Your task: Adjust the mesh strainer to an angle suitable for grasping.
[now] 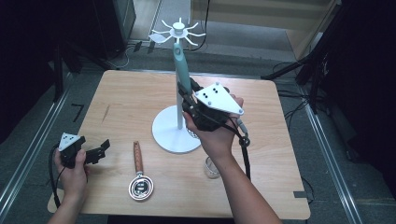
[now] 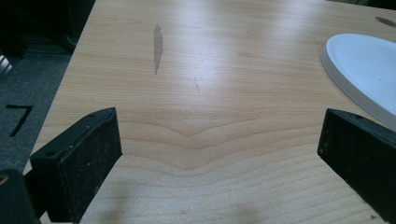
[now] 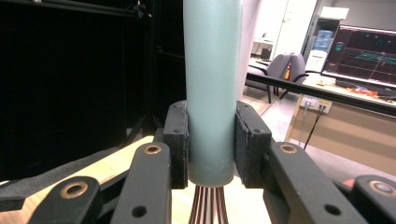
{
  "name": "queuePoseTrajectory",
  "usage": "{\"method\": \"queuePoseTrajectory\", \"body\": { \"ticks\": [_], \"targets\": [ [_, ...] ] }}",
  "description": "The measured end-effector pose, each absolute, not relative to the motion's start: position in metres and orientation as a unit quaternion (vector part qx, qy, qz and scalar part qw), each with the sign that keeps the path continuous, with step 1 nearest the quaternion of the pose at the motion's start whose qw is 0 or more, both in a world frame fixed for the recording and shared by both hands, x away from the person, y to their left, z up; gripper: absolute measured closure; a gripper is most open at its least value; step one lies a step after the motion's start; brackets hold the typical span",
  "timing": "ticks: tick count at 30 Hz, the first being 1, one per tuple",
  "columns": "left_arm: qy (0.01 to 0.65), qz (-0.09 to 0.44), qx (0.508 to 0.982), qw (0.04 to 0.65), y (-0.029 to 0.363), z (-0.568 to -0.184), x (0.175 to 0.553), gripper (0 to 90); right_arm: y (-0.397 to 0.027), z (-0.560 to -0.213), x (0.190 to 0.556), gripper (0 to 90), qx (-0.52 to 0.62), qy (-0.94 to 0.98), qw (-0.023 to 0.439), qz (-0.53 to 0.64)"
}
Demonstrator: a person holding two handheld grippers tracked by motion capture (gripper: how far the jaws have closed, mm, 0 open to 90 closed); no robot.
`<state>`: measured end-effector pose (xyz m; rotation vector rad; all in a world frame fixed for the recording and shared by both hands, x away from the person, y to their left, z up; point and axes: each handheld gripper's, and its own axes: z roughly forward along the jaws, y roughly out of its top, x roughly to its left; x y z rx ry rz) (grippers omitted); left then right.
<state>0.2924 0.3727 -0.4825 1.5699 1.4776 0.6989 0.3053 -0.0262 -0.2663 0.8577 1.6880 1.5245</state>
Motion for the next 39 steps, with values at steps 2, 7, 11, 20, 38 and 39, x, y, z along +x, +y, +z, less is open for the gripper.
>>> {"method": "queuePoseTrajectory", "body": {
  "ticks": [2, 7, 11, 20, 38, 39],
  "targets": [
    [0.591, 0.280, 0.627, 0.423, 0.373, -0.482, 0.292, 0.1, -0.025, -0.267, 0.305, 71.0, 0.332, 0.651, 0.352, 0.585],
    [0.590, 0.279, 0.628, 0.424, 0.373, -0.482, 0.292, 0.1, -0.024, -0.267, 0.306, 71.0, 0.338, 0.651, 0.355, 0.579],
    [0.591, 0.279, 0.627, 0.424, 0.373, -0.482, 0.292, 0.1, -0.023, -0.267, 0.307, 71.0, 0.339, 0.651, 0.359, 0.576],
    [0.591, 0.278, 0.627, 0.424, 0.373, -0.482, 0.292, 0.1, -0.021, -0.268, 0.312, 71.0, 0.347, 0.650, 0.363, 0.571],
    [0.591, 0.279, 0.628, 0.424, 0.373, -0.482, 0.292, 0.1, -0.034, -0.264, 0.312, 68.1, 0.317, 0.645, 0.335, 0.609],
    [0.591, 0.279, 0.627, 0.424, 0.373, -0.482, 0.292, 0.1, -0.037, -0.262, 0.314, 75.3, 0.316, 0.646, 0.325, 0.615]
  ]
}}
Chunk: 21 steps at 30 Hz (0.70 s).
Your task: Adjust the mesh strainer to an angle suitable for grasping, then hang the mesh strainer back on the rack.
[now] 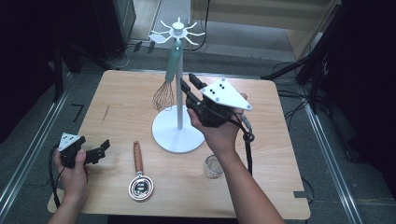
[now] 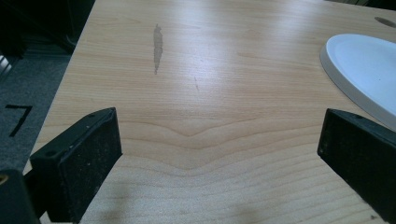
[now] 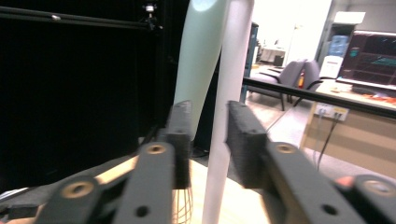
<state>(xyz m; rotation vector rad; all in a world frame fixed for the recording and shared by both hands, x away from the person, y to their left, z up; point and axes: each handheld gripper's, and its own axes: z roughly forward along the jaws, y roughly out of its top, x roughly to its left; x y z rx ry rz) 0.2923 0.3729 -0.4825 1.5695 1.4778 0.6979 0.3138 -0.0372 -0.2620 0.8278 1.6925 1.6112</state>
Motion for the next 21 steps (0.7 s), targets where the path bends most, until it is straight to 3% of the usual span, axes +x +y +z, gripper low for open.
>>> {"method": "queuePoseTrajectory", "body": {
  "ticks": [2, 3, 6, 21],
  "targets": [
    [0.590, 0.279, 0.628, 0.424, 0.373, -0.482, 0.292, 0.1, -0.038, -0.261, 0.315, 76.7, 0.315, 0.645, 0.324, 0.616],
    [0.590, 0.279, 0.628, 0.424, 0.373, -0.482, 0.292, 0.1, -0.041, -0.260, 0.319, 82.9, 0.315, 0.644, 0.323, 0.618],
    [0.589, 0.279, 0.628, 0.425, 0.373, -0.482, 0.292, 0.1, -0.045, -0.257, 0.325, 89.6, 0.321, 0.640, 0.307, 0.627],
    [0.590, 0.279, 0.628, 0.425, 0.373, -0.482, 0.292, 0.1, -0.062, -0.232, 0.347, 90.0, 0.325, 0.614, 0.314, 0.647]
  ]
}}
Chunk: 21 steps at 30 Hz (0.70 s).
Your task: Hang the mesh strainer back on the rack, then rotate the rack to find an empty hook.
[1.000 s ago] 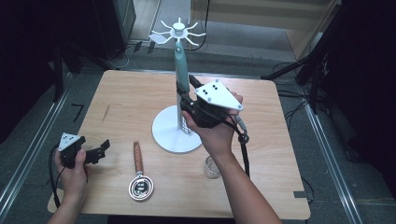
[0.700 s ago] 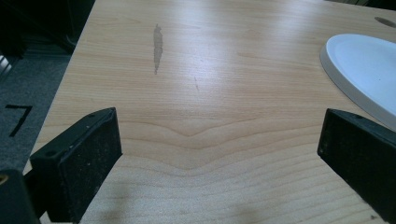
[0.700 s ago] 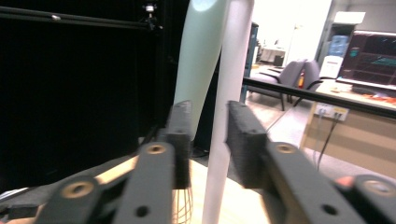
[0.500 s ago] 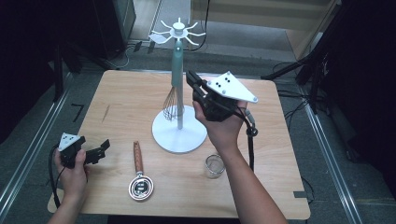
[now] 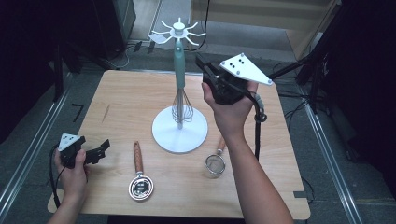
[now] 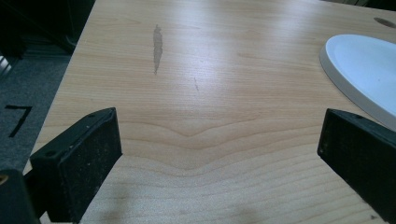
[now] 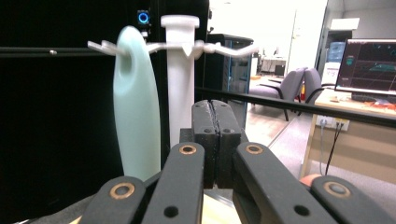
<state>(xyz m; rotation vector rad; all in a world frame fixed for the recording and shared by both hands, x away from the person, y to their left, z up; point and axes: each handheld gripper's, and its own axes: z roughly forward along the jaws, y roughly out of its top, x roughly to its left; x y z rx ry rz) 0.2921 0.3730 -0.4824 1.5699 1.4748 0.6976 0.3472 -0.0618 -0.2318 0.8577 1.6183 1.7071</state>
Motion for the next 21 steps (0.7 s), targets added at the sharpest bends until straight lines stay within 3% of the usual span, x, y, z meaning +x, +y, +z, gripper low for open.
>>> {"method": "queuePoseTrajectory", "body": {
  "ticks": [21],
  "targets": [
    [0.589, 0.279, 0.628, 0.425, 0.373, -0.482, 0.292, 0.1, -0.058, -0.214, 0.351, 90.0, 0.315, 0.600, 0.335, 0.654]
  ]
}}
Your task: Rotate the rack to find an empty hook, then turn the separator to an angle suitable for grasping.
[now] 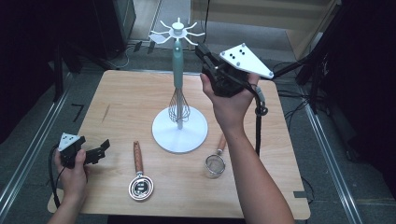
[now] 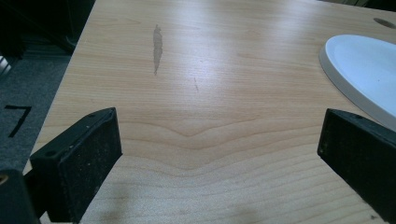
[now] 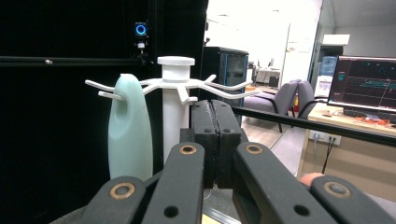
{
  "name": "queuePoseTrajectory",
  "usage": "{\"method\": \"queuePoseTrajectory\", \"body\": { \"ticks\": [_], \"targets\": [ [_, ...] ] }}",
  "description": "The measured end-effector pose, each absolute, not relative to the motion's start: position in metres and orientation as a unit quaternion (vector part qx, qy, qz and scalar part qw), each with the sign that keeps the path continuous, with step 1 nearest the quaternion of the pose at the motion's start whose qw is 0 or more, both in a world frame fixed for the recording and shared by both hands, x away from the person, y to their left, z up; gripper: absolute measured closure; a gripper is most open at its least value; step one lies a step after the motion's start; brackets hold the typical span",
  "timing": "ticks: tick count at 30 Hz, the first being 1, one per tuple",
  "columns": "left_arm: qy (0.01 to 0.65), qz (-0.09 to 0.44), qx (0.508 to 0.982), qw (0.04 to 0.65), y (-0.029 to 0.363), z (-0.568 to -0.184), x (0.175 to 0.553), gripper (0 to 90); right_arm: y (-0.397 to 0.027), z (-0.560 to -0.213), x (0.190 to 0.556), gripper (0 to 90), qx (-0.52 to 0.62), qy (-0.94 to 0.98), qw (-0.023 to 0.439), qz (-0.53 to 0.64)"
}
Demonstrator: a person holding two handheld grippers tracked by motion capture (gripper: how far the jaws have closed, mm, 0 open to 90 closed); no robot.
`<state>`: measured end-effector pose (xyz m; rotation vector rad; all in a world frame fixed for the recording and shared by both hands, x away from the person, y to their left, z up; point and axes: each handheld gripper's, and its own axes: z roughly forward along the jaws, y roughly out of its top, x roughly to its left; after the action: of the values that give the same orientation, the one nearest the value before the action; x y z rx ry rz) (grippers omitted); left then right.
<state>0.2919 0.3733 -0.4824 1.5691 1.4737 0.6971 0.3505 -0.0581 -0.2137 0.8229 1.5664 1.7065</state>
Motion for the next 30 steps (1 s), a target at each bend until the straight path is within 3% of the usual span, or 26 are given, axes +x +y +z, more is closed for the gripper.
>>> {"method": "queuePoseTrajectory", "body": {
  "ticks": [30],
  "targets": [
    [0.589, 0.279, 0.628, 0.425, 0.373, -0.482, 0.292, 0.1, -0.044, -0.211, 0.339, 90.0, 0.285, 0.611, 0.330, 0.661]
  ]
}}
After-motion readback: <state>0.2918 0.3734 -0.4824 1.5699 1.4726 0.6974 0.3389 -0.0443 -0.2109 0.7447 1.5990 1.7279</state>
